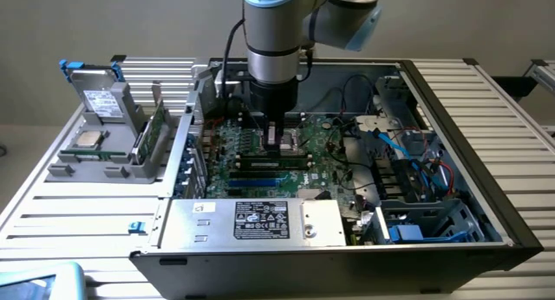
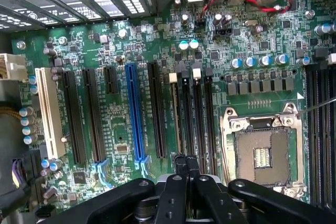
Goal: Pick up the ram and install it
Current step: 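Press down the ram until it locks into place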
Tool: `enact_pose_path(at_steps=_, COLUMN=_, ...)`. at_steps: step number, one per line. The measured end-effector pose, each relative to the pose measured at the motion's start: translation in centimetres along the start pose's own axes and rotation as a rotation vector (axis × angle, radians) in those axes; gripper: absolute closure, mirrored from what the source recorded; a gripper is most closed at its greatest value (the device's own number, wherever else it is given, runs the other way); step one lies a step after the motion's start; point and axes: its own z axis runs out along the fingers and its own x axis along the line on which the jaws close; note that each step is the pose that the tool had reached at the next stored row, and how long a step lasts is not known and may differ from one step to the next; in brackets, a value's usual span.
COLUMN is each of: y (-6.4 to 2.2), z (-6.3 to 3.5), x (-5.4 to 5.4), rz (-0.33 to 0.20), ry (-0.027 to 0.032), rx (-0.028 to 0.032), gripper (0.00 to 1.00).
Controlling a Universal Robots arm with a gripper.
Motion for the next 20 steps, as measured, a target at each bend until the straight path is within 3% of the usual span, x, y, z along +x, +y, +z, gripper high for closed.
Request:
enact_pose_path(at_steps=12, y=0.46, z=0.7, x=0.21, rz=0.0, ry=0.001, rx=-0.0004, gripper=0.89)
enact_pose_path(at_steps=19, y=0.48, z=0.87, x=0.19, rz=0.002, ry=-0.0003, rx=-0.0001, gripper=0.89)
enact_pose_path(at_steps=20, y=0.4, z=0.63, x=0.16, rz=0.002, ry=-0.0028, rx=0.0011, gripper=0.89)
